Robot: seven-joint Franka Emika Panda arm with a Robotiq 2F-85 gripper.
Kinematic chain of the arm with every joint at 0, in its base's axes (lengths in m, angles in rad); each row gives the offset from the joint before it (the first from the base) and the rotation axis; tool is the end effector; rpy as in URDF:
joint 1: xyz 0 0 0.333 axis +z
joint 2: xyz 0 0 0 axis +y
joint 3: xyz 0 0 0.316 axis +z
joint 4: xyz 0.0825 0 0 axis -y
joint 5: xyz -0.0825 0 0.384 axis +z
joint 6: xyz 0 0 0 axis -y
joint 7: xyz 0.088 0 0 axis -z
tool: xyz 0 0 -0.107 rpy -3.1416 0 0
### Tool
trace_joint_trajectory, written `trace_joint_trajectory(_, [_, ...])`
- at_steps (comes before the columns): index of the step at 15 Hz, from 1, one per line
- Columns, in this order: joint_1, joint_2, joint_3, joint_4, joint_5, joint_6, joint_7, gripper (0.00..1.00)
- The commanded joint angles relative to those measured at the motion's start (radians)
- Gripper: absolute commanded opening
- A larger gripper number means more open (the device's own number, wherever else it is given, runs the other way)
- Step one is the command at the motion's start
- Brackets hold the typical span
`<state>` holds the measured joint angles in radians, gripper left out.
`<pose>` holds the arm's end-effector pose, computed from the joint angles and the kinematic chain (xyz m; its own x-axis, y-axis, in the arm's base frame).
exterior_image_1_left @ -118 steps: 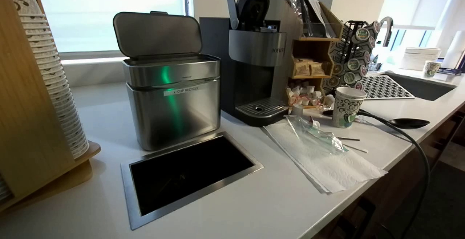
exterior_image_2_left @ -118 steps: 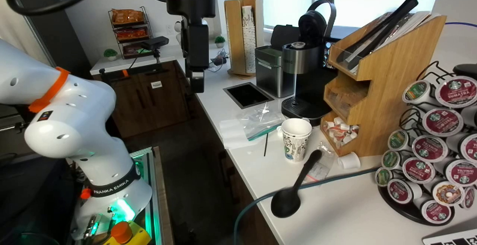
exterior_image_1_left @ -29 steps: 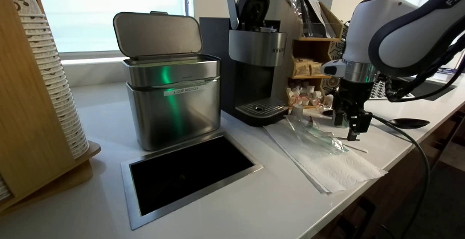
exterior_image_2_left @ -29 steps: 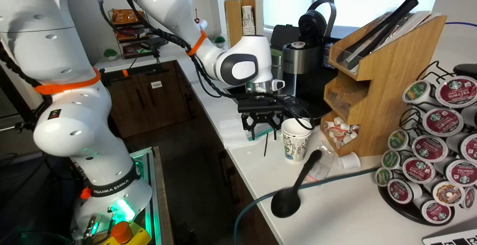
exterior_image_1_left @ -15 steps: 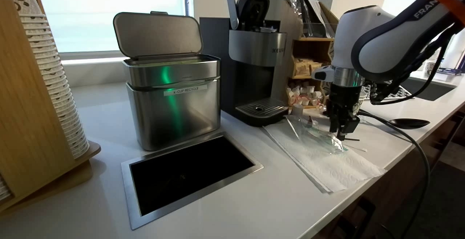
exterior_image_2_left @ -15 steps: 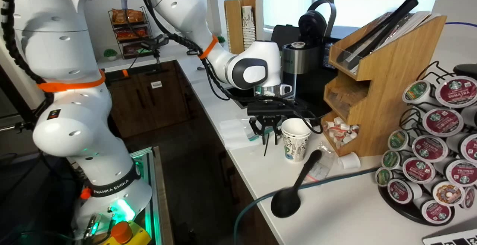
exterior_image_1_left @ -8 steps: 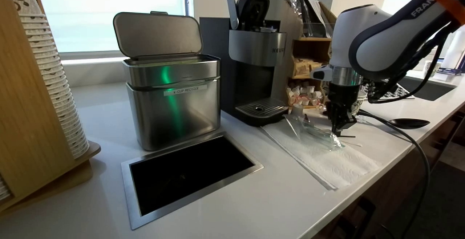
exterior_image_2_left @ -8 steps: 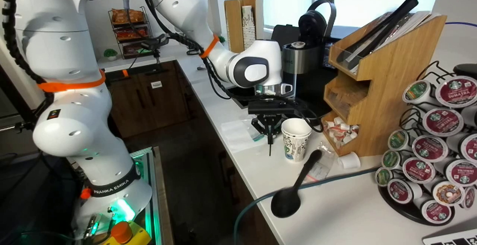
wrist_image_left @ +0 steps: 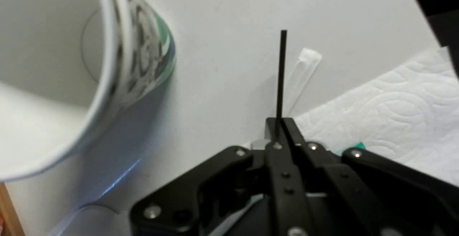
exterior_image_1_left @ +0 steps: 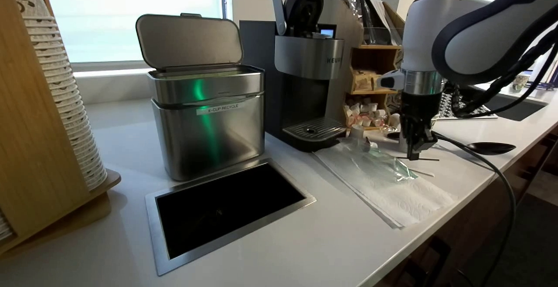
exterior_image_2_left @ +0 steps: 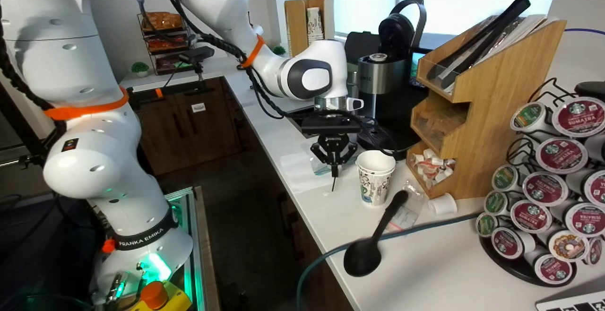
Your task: Put the straw inside the coffee cup.
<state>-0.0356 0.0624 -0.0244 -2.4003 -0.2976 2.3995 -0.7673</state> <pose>0.4877 -0.0315 0.2841 0.5899 0.7850 -0.1892 0.8058 -0.5873 0.0754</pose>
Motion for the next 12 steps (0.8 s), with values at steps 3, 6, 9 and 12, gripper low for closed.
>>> trace_joint_trajectory(3, [0.029,-0.203,0.024,-0.072,-0.152,-0.356,0.301,0.01])
trace_joint_trajectory(6, [0.037,-0.333,0.052,-0.099,-0.216,-0.564,0.422,0.01])
trace_joint_trajectory(9, [0.033,-0.409,0.069,-0.061,-0.254,-0.788,0.501,0.01])
trace_joint_trajectory(12, [0.047,-0.4,0.045,-0.03,-0.251,-0.833,0.506,0.04])
